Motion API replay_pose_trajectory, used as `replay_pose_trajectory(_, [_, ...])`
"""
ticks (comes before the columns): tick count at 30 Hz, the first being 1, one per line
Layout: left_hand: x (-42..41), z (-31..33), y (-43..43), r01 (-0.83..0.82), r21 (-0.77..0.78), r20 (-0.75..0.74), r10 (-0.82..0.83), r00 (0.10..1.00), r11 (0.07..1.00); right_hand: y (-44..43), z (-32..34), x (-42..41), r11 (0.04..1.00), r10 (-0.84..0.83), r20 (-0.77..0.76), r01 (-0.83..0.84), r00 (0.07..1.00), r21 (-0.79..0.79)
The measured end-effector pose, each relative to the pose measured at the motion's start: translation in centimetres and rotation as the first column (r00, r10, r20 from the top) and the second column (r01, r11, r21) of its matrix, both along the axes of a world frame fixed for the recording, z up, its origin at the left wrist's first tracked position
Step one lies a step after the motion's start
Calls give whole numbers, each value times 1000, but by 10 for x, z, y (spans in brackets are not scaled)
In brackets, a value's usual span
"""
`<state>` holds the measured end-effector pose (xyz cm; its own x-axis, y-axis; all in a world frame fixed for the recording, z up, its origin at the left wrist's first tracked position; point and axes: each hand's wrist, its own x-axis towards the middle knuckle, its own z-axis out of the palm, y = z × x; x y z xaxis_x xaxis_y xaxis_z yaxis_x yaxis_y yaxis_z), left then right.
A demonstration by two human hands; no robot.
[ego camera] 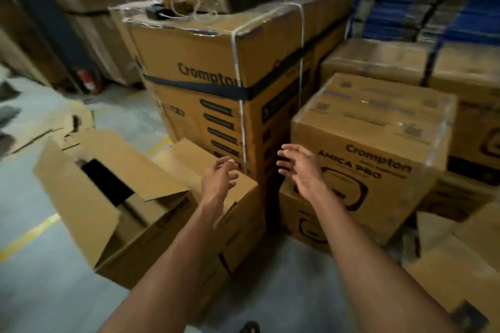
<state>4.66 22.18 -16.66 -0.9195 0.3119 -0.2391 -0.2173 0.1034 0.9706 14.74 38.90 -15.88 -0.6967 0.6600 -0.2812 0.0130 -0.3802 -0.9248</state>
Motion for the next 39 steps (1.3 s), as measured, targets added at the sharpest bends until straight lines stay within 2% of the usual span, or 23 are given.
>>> replay_pose_trajectory(4, [-14,8,-33,-94,-43,-113,89,990,995,-38,3,-41,984,154,62,-159,986,83])
replay_pose_trajectory(6, [-19,16,-54,-144,-70,-218,125,968,987,-60,1,-60,964,223,87,-233,971,125])
replay_pose_trajectory(10, [-31,33,-112,-294,-167,-473,185,861,941,-103,-8,-98,911,377,99,-388,921,138])
replay_pose_trajectory(13, [-38,30,-166,-442,-163,-529,300,794,882,-131,-18,-125,858,481,110,-493,870,144])
replay_pose_trajectory(17, [-33,-4,-229,-690,-164,-471,559,683,705,-163,-40,-158,814,497,182,-529,848,241])
replay_pose_trajectory(20, [-28,-36,-256,-762,-234,-388,661,642,604,-174,-57,-179,765,517,276,-582,810,276])
replay_pose_trajectory(23, [-27,-65,-266,-740,-234,-267,690,672,630,-177,-72,-193,702,563,373,-665,738,256])
replay_pose_trajectory(25, [-27,-81,-266,-723,-191,-148,709,690,664,-179,-80,-196,694,577,393,-683,716,226])
replay_pose_trajectory(34, [-37,-110,-256,-730,8,208,713,669,683,-181,-113,-195,793,560,383,-609,734,7])
replay_pose_trajectory(37, [-46,-105,-255,-699,43,292,660,692,714,-187,-115,-196,817,557,347,-572,755,-69])
replay_pose_trajectory(39, [-53,-101,-255,-709,54,323,660,678,703,-189,-113,-200,821,553,330,-567,765,-60])
